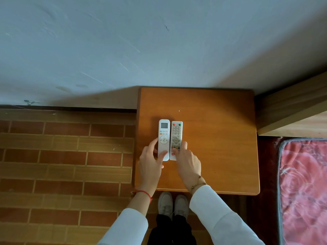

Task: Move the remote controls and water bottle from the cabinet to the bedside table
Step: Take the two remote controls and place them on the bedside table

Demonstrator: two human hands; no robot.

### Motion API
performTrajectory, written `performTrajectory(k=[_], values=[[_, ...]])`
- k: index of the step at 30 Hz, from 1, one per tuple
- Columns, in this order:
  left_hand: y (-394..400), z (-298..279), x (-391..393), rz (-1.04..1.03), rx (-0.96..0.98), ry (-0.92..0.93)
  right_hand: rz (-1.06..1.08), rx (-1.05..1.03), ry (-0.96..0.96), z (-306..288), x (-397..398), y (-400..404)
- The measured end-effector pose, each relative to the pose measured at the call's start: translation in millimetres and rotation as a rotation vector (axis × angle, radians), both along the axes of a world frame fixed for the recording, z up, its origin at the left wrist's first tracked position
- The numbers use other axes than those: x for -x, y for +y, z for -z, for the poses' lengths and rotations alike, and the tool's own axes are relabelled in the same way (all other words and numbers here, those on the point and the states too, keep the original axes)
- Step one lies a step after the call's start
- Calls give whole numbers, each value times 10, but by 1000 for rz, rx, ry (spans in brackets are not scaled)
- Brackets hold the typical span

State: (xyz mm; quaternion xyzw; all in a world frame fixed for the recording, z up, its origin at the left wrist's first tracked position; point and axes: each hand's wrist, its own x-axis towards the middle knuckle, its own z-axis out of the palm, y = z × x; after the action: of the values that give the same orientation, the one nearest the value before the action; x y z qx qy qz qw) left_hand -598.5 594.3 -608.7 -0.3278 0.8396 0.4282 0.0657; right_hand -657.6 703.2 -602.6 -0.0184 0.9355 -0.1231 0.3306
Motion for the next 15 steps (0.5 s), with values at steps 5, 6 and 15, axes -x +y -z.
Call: performTrajectory(k=[5, 6, 15], values=[[9, -61, 19, 104, 125, -63, -39, 8, 44, -9, 37, 40], [4, -83, 29, 149, 148, -96, -96, 1, 61, -16, 48, 58], [-110, -535, 52, 293, 228, -176, -169, -4, 172, -562, 246, 281]])
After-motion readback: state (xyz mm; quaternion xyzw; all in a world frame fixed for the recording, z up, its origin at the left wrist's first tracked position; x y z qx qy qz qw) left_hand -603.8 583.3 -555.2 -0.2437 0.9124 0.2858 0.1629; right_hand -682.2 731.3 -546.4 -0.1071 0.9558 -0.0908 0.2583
